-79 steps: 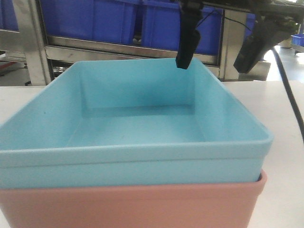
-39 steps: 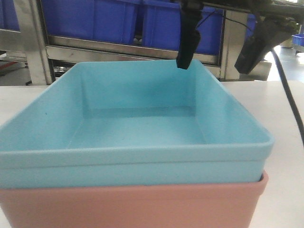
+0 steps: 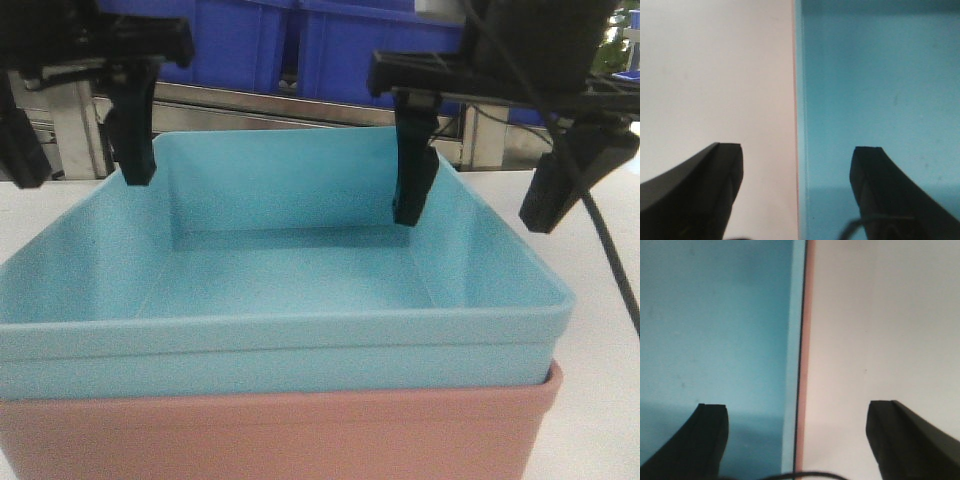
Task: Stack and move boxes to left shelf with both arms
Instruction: 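Lower both grippers onto the light-blue box's farther rim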
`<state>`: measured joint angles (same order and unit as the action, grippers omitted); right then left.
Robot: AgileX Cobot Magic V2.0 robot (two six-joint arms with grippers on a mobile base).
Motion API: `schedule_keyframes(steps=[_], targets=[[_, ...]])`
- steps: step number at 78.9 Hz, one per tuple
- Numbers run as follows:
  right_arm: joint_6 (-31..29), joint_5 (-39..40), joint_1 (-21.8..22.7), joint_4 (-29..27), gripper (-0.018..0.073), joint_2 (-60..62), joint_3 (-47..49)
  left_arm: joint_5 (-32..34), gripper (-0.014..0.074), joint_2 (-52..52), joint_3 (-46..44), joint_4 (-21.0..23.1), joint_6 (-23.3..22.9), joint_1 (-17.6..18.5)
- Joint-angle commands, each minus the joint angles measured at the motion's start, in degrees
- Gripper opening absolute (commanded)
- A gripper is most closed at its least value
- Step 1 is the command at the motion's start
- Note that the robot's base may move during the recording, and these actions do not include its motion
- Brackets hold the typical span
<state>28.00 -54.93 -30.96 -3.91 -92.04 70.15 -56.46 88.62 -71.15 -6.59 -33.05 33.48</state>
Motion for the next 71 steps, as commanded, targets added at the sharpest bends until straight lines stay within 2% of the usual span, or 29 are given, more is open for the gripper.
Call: schedule_keyframes(steps=[1,8,20,48,59,71], targets=[[0.32,2.32,0.01,0.56,0.0612,0.53,1.00,-0.15,0.0366,0.44,-2.04,1.91,-0.97,0.34],[0.32,2.66,0.01,0.56,0.0612,-1.30,1.06,-0.85,0.0366,2.31,-2.04,4.08,-0.97,0.34],[0.21,2.60,0.01,0.61,0.0612,-3.82,1.11,-0.57,0.0366,4.88,-1.80,5.39,-0.97,0.34],[-0.47,2.73,0.01,2.46,0.0612,-4.17,1.49,-0.78,0.0366,5.38,0.42,5.18,-0.97,0.34],[1.69,0.83,0.01,2.46,0.0612,-4.17,2.39,-0.32,0.0366,5.38,1.65,5.39,-0.97,0.34],[2.93,0.49,0.01,2.46,0.0561,-4.17,2.51,0.40,0.0366,5.38,1.65,5.63,-0.97,0.34]])
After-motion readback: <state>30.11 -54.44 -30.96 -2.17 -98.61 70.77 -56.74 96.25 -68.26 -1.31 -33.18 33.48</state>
